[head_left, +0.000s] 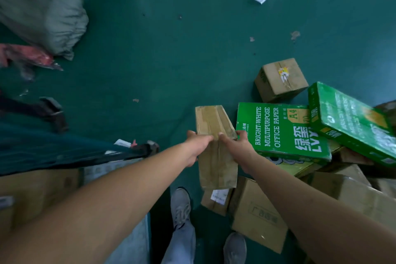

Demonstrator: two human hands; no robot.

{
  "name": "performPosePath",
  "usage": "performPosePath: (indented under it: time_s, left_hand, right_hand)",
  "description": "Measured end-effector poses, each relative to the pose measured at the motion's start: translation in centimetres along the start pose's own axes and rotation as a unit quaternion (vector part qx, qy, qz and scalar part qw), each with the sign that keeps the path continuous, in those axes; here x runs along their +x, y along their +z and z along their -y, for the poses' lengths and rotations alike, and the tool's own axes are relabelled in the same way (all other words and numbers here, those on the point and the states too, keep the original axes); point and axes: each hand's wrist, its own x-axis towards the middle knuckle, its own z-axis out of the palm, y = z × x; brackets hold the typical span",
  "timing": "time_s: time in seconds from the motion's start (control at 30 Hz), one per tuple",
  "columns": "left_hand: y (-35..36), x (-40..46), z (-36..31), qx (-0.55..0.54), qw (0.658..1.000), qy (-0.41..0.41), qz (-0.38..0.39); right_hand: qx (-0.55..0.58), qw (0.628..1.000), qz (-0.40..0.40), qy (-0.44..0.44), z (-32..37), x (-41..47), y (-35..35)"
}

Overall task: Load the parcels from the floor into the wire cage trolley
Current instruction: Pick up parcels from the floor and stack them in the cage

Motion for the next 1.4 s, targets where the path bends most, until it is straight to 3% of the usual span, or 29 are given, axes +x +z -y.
performPosePath:
  time_s: [0.3,0.5,0.67,0.97,1.2,1.4]
  left_hand:
    - [-7.6,-24.4,4.2,-0.113,0.993,-0.030,-0.011]
    - [-11.9,-38.5,9.9,-0.151,0.986,-0.074,0.015]
    - [-17.2,-46.4,16.3,-0.212,0.974,-0.074,-0.022]
    - [-23.9,-53.3,25.1,-0.400,0.909,-0.041,-0.108]
    - [-29.6,-55.9,28.8,-0.509,0.852,-0.026,-0.118]
    - [-35.5,-57.2,30.3,-0.547,0.826,0.004,-0.134]
  right_hand:
    - [-0.196,0.973,0.046,-0.108,6.4,-23.9,-3.3]
    - [-0.340,0.919,0.103,-0.169,7.9,-36.6,-2.2]
    - [-0.419,0.866,0.165,-0.216,10.1,-44.7,2.8]
    - [-0.463,0.800,0.222,-0.312,12.4,-54.1,12.6]
    - [-0.490,0.757,0.249,-0.354,15.5,-59.7,20.3]
    - [-0.491,0.750,0.252,-0.365,18.3,-62.6,26.9]
